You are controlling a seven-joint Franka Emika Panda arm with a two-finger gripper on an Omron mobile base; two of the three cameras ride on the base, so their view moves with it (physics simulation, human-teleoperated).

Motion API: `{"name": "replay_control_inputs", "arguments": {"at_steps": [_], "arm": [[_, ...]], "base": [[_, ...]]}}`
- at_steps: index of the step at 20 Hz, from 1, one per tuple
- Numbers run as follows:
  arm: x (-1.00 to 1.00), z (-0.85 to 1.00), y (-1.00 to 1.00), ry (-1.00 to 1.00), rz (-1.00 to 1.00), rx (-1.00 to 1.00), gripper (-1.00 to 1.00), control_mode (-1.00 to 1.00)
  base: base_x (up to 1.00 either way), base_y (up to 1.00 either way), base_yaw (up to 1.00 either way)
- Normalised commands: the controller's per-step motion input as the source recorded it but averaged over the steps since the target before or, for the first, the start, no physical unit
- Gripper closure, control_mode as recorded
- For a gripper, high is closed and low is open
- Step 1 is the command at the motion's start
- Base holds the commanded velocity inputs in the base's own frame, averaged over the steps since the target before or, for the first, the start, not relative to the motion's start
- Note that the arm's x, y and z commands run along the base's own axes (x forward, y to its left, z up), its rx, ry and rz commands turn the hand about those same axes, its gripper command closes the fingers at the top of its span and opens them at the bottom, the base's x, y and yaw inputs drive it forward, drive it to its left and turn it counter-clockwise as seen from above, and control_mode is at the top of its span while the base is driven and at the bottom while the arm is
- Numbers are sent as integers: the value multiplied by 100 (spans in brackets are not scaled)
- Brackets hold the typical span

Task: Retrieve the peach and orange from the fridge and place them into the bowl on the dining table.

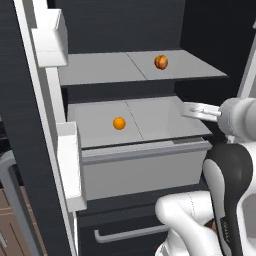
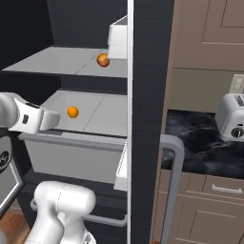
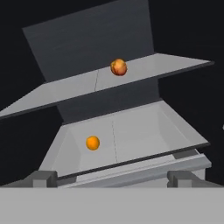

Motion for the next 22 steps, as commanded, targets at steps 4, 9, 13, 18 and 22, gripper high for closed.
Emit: {"name": "replay_control_inputs", "arguments": {"at_steps": [4,9,13,18,22], "arm": [[99,7,-13,21,0,8,-100,-100],[56,34,0,11,0,0,-100,-100],[38,34,4,2,0,-8,-100,-100],[51,11,2,0,0,-6,-100,-100],[59,2,0,0,0,-4,-100,-100]], "base": [[0,0,0],[0,0,0],[0,0,0],[0,0,0],[0,0,0]]}}
